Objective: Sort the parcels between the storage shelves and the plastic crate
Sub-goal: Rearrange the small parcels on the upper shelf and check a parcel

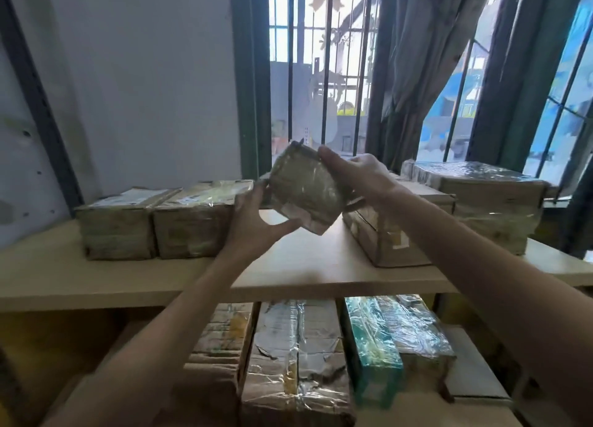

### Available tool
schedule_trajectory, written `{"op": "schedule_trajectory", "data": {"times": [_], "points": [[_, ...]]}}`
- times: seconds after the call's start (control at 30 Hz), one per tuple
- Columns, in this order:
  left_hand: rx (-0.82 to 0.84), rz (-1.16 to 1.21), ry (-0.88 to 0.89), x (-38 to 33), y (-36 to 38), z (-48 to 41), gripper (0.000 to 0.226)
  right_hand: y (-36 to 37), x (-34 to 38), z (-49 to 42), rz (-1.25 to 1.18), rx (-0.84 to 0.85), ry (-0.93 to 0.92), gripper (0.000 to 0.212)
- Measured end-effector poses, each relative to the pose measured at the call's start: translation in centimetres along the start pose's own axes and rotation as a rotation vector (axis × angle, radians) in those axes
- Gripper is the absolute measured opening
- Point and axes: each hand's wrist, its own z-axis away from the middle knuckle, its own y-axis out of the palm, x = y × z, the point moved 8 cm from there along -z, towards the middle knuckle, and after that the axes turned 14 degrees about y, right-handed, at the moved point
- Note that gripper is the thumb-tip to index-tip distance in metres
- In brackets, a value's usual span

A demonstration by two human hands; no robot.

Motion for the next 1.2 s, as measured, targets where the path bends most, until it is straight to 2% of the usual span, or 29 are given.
{"op": "schedule_trajectory", "data": {"times": [0.1,0.23,0.3,0.37,0.47,0.57,0.63,0.73,0.83,1.07,1.2], "points": [[-0.075,-0.127,0.109,-1.4,-1.4,0.4,0.069,-0.1,0.5,0.3,0.048,0.105,0.061,0.069],[-0.190,0.038,0.043,-1.6,-2.4,0.3,0.068,1.2,1.9,1.0,-0.014,0.227,-0.018,0.069],[-0.270,0.022,0.020,-1.9,-3.0,0.2,0.065,1.8,2.2,1.1,-0.042,0.218,-0.093,0.064],[-0.321,0.026,-0.040,-1.8,-3.1,0.1,0.062,2.0,2.5,1.2,0.027,0.134,-0.212,0.071],[-0.285,0.069,-0.148,-0.8,-2.4,0.1,0.067,2.1,2.6,1.0,0.068,0.047,-0.327,0.078],[-0.179,-0.043,-0.088,-1.3,-1.9,0.7,0.089,2.0,2.1,0.2,0.030,0.015,-0.337,0.070],[-0.124,-0.129,-0.027,-1.8,-1.6,1.3,0.095,1.7,1.8,-0.3,0.027,-0.045,-0.329,0.061],[-0.135,-0.092,0.046,-2.3,-1.5,1.9,0.083,1.6,1.1,-0.9,0.017,-0.108,-0.294,0.051],[-0.145,-0.060,0.030,-2.0,-1.5,2.3,0.068,1.9,0.0,-1.2,0.040,-0.113,-0.231,0.053],[-0.106,0.005,-0.003,-0.9,-0.4,3.0,0.062,2.2,-1.6,-1.6,0.032,-0.099,-0.153,0.060],[-0.118,-0.014,-0.041,-0.5,0.1,3.4,0.061,2.5,-2.7,-2.0,0.066,-0.071,-0.094,0.073]]}}
